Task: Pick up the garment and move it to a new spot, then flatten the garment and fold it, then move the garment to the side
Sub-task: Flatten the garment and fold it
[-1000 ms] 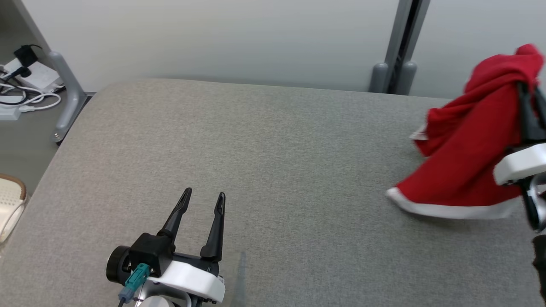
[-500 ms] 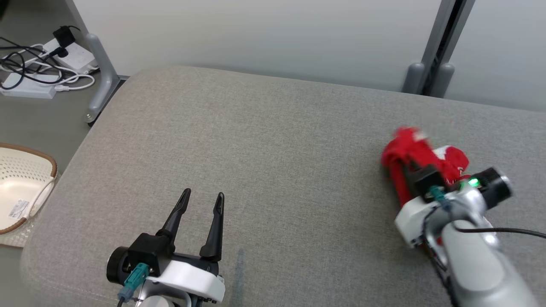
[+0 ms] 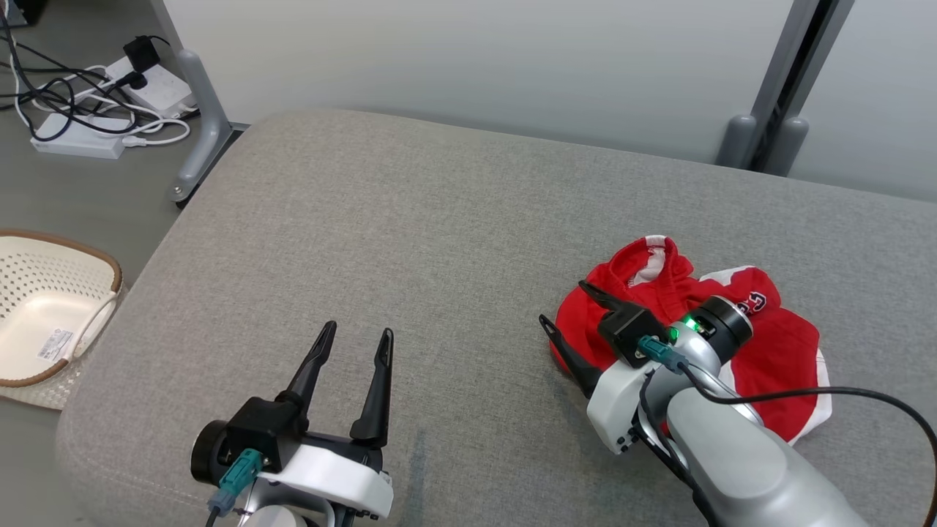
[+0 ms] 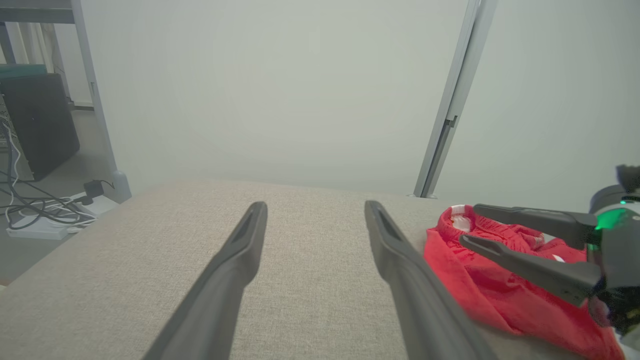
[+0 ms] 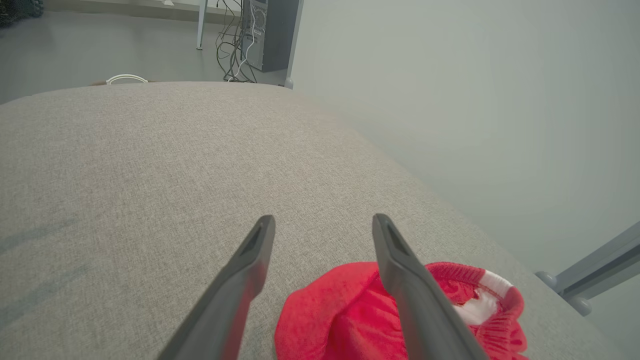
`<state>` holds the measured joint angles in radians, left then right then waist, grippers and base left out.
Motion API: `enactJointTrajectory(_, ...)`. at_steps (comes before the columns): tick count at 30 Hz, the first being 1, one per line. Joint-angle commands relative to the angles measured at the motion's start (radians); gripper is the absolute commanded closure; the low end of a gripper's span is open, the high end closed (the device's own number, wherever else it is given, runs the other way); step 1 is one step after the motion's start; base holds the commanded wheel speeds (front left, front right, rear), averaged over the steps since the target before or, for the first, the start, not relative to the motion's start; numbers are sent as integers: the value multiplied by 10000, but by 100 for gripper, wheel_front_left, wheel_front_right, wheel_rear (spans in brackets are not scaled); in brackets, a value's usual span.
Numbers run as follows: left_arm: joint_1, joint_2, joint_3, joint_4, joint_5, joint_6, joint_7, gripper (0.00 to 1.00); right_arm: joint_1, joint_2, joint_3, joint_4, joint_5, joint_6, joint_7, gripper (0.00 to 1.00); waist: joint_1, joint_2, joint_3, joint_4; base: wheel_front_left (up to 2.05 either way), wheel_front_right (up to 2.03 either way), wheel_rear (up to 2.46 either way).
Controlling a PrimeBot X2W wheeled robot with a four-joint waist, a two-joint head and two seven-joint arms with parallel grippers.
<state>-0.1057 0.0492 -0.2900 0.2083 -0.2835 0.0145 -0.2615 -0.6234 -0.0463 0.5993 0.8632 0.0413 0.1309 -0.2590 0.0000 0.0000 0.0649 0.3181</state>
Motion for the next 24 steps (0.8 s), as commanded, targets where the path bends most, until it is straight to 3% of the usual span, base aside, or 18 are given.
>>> enactJointTrajectory(1,68,37,54,4,-17,55,-37,0,-155,-97,123,45,202,-3,-55,0,0,0,-33,-55,0,0,0)
enactJointTrajectory(5,55,35,97,-72,1,82,-37,0,-378,-84,115,245,553,-3,-63,0,0,0,-103,-328,0,0,0)
enactJointTrajectory(9,10,40,210,-212,-40,104,-37,0,-503,-80,-549,53,613,-3,-80,0,0,0,-156,-780,0,0,0)
enactJointTrajectory(24,-507,40,253,-595,-255,189,-37,0,2578,-823,-4722,-4091,152,-2,-78,0,0,0,-82,-2619,0,0,0)
